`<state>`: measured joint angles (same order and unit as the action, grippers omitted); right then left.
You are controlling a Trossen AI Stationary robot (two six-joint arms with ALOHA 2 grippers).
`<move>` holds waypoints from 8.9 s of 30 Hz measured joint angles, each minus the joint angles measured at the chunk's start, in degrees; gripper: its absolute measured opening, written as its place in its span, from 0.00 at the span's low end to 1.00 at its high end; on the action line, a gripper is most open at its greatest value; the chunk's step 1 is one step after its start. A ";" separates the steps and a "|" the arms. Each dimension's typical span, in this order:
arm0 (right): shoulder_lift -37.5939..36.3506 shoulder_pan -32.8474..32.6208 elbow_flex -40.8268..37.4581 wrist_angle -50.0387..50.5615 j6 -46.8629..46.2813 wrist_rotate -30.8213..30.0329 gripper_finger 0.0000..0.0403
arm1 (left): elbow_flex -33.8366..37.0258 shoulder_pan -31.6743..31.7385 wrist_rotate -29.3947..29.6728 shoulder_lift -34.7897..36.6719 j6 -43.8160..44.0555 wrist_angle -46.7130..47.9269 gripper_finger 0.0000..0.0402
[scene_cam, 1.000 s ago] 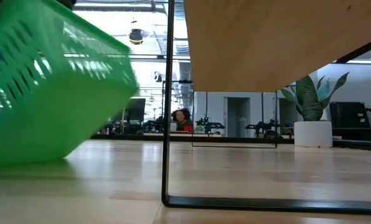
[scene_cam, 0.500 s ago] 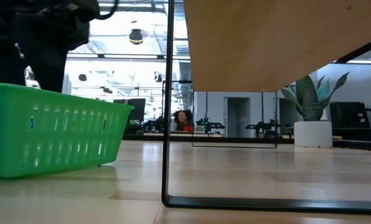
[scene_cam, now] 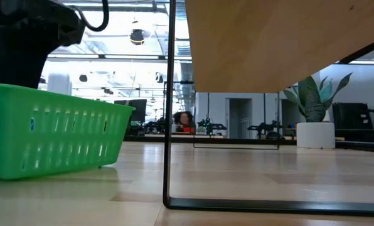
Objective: Stack baskets on shelf by color
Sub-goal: Stack the green bin into the stacked green bin on the shelf, then put the bottom right blue bin on the shelf
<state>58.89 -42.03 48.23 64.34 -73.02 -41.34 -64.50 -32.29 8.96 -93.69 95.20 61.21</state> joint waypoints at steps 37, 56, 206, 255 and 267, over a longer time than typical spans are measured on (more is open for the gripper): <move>0.00 -0.01 0.00 0.04 0.03 -0.11 0.18 | 8.64 9.48 -1.47 0.00 -5.45 -12.21 0.01; 0.00 -0.01 0.00 0.13 0.01 -0.34 0.18 | 1.92 23.28 13.83 23.21 -7.00 6.31 0.00; 0.02 -10.87 -7.54 17.68 -24.19 6.95 0.18 | -50.35 -11.15 8.57 -32.95 -22.04 23.30 0.48; 0.01 -10.81 -7.54 17.45 -24.03 6.93 0.18 | -44.14 -12.65 6.29 -31.99 -52.50 22.92 0.48; 0.01 -10.81 -7.52 17.28 -24.47 6.90 0.18 | -27.06 -12.79 2.41 -19.52 -49.64 3.28 0.48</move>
<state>58.90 -52.84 40.71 81.62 -97.49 -34.44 -91.56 -45.08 11.37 -113.21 45.56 64.50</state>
